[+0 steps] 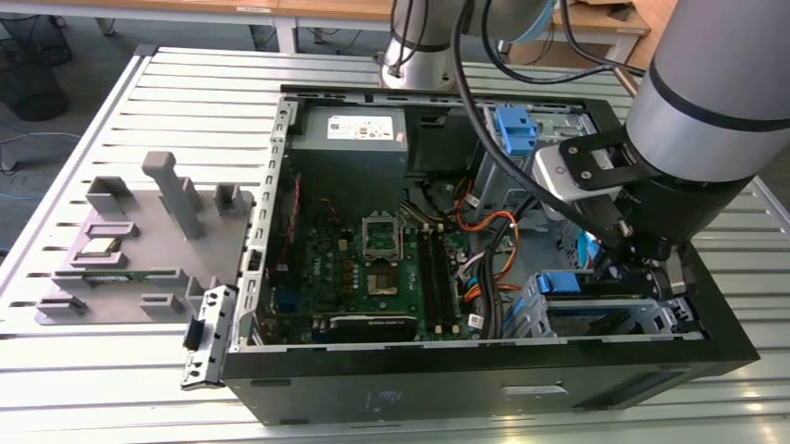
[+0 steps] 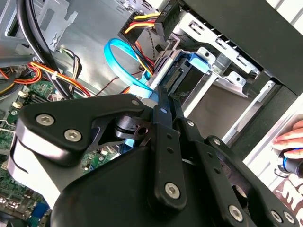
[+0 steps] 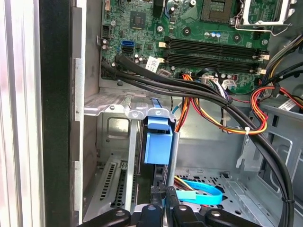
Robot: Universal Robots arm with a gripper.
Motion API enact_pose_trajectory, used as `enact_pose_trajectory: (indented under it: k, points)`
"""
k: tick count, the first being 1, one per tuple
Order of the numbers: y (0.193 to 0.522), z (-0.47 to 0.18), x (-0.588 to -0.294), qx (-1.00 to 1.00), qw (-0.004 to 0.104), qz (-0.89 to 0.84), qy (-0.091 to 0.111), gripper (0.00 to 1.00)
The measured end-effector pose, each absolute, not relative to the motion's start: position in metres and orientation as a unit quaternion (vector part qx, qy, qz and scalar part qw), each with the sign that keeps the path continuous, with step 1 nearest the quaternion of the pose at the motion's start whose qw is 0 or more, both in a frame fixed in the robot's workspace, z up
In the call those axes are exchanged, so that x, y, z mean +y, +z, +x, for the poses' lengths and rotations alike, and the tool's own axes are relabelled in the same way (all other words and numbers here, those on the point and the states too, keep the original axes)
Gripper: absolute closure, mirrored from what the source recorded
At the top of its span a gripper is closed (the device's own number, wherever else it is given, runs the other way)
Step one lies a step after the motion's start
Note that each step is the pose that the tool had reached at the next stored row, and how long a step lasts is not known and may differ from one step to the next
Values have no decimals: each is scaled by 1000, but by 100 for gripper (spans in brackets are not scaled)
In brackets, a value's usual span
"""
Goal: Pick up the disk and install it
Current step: 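Insert the first disk wire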
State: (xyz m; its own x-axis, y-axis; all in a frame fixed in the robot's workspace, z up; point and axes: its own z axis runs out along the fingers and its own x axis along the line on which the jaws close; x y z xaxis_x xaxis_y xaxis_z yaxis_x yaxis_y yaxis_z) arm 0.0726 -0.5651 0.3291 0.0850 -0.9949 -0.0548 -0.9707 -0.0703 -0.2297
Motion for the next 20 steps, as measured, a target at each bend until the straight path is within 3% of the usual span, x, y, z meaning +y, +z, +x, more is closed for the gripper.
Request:
enact_pose_trajectory:
  k: [17,19,20]
  points:
    - [326,73,-565,674,104,-729,-58,84]
    - [326,73,-565,674,104,-729,-58,83]
    - [327,73,-565,674,104,-729,-58,77]
